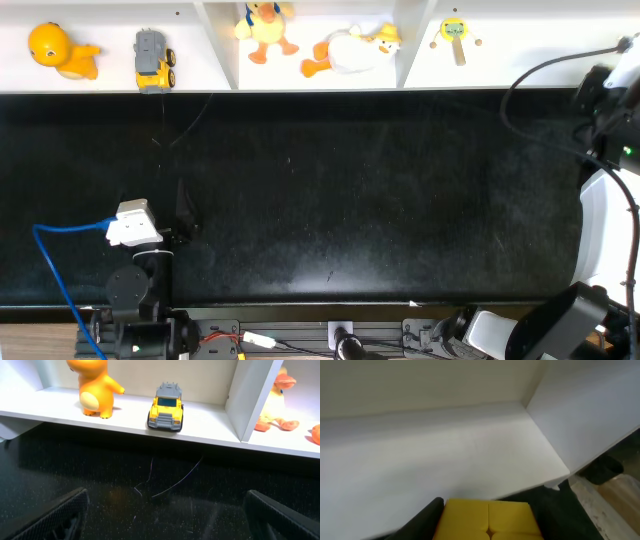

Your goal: Store Toys

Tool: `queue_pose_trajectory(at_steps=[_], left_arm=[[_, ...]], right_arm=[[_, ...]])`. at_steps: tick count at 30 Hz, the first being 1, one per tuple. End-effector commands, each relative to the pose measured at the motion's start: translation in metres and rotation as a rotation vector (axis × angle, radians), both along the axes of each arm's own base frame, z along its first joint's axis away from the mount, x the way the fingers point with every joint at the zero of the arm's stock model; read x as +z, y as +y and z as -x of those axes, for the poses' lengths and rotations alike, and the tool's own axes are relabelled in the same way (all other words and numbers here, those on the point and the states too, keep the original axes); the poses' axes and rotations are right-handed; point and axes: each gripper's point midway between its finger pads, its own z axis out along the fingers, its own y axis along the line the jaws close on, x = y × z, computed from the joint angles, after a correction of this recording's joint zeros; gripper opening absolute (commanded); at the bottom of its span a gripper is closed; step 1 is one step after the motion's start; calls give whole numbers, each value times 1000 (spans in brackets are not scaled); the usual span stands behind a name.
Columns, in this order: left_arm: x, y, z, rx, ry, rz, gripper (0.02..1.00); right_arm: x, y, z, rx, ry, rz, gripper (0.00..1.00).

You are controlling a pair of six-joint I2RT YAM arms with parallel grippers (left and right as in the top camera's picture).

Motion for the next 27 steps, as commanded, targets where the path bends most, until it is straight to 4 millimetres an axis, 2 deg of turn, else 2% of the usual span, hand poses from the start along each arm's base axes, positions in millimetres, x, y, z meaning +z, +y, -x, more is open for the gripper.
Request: queue_pose_trajectory(at_steps=[1, 9, 14, 19, 23, 27], left_arm=[[-1, -2, 0, -16, -3, -18, 998], [-1, -2, 0, -15, -3, -17, 998], [-1, -2, 0, -15, -2, -17, 998], [-1, -2, 0, -16, -2, -18, 998], [-1, -3, 0, -16, -2, -18, 998], [-1, -2, 0, -15, -2, -17, 996]], right_arm=[[2, 3, -13, 21, -61, -48, 45], [-6, -2, -26, 27, -79, -39, 47], [-6, 15, -42, 174, -112, -27, 49], [-17, 32, -56, 309, -128, -35, 47], [-29, 33, -65, 336, -132, -33, 47], [-29, 36, -73, 382, -165, -11, 47]])
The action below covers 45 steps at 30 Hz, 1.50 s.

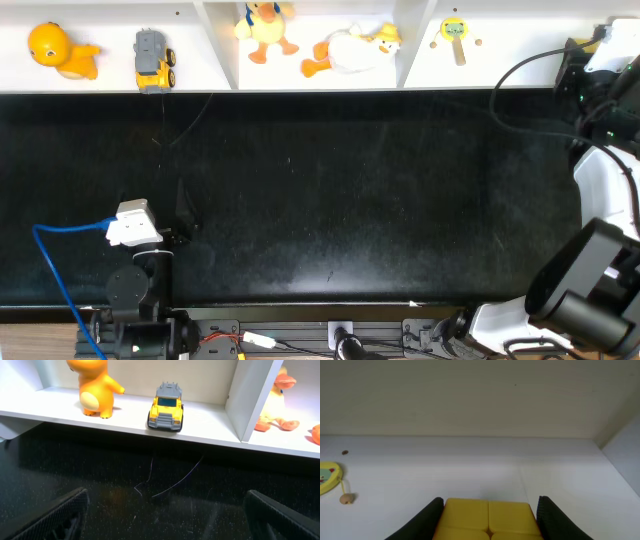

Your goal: Store Toys

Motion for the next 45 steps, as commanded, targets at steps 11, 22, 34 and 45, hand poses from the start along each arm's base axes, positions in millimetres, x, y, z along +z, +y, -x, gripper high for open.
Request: queue_pose_trajectory(at_steps=[11, 22, 34, 45], left_arm=[[-1, -2, 0, -15, -3, -17, 1000], [-1, -2, 0, -15, -3, -17, 998], [-1, -2, 0, -15, -3, -17, 998], [-1, -2, 0, -16, -3, -18, 998]], right_arm=[[-5, 26, -28, 169, -116, 6, 47], [-22, 32, -43, 186, -153, -11, 47], [-20, 37, -48, 225, -201, -4, 49], [-33, 37, -51, 224, -193, -24, 47]])
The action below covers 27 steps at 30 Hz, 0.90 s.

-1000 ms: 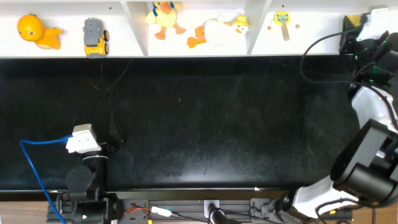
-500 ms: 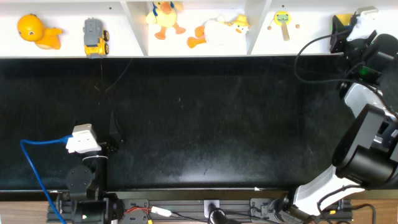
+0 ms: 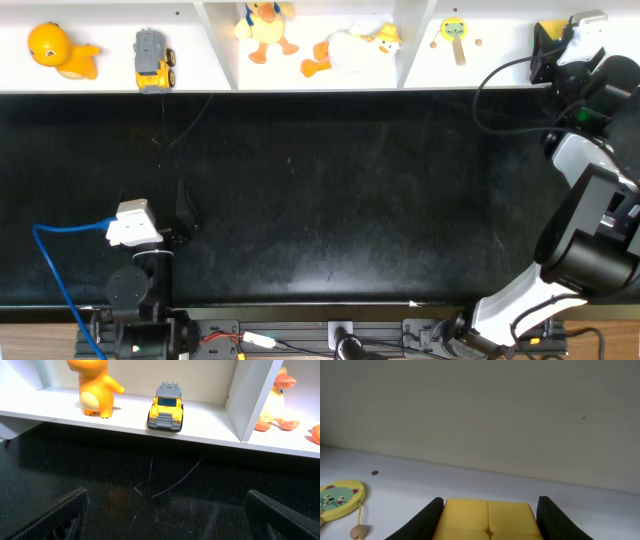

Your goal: Store Toys

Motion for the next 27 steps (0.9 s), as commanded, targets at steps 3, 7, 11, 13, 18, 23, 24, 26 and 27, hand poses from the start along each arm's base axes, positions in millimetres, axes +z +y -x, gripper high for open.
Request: queue_pose_trajectory(at_steps=[3, 7, 11, 13, 18, 23, 24, 26, 27], left_arm=[[-1, -2, 0, -16, -3, -18, 998], [-1, -2, 0, -15, -3, -17, 998], [-1, -2, 0, -15, -3, -17, 998], [-1, -2, 0, -16, -3, -18, 998], [-1, -2, 0, -15, -3, -17, 998], [-1, -2, 0, -16, -3, -18, 998], [-1, -2, 0, -16, -3, -18, 998], [-1, -2, 0, -15, -3, -17, 998], [-1, -2, 0, -15, -3, -17, 996]], right_arm=[[-12, 4, -3, 16, 14, -21, 47], [-20, 4, -4, 17, 30, -28, 49], [-28, 4, -5, 17, 45, -35, 47], [-31, 4, -5, 17, 49, -38, 47], [-37, 4, -4, 17, 69, -47, 45], [-39, 4, -4, 17, 78, -55, 264], [-40, 4, -4, 15, 81, -65, 338], [-40, 5, -3, 17, 84, -74, 415], [-41, 5, -3, 17, 86, -75, 450]])
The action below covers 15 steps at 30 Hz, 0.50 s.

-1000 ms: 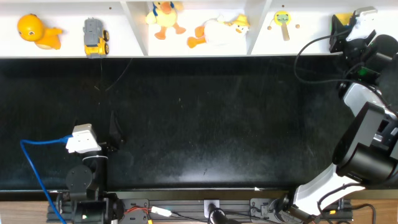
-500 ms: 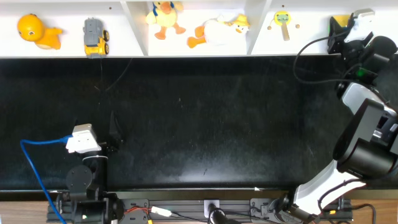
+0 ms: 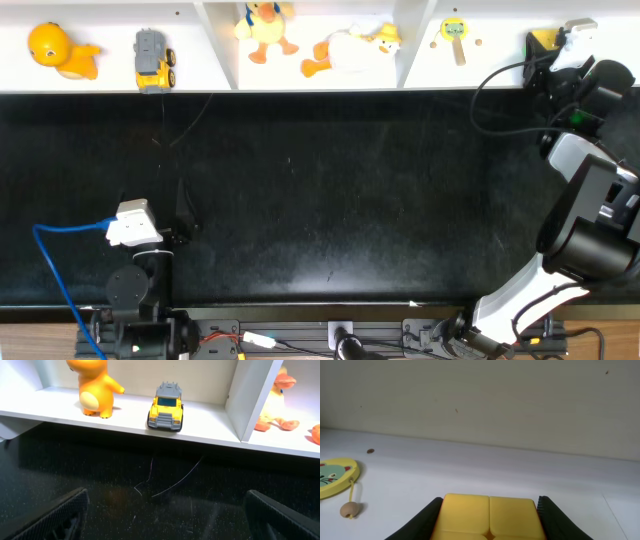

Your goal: Store Toys

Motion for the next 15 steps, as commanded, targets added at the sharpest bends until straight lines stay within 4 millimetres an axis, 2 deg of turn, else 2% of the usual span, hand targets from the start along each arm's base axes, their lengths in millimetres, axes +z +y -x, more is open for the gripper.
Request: queue_pose_trajectory(at_steps=[1, 3, 10, 15], left_arm=[[-1, -2, 0, -16, -3, -18, 998], [-1, -2, 0, -16, -3, -18, 998], [-1, -2, 0, -15, -3, -17, 998], [-1, -2, 0, -15, -3, -17, 998]], right_arm=[[-6, 5, -1, 13, 17, -32, 505], [-6, 6, -1, 16, 17, -37, 603], [-6, 6, -1, 18, 19, -45, 779], [4, 12, 3, 35, 29, -74, 928]])
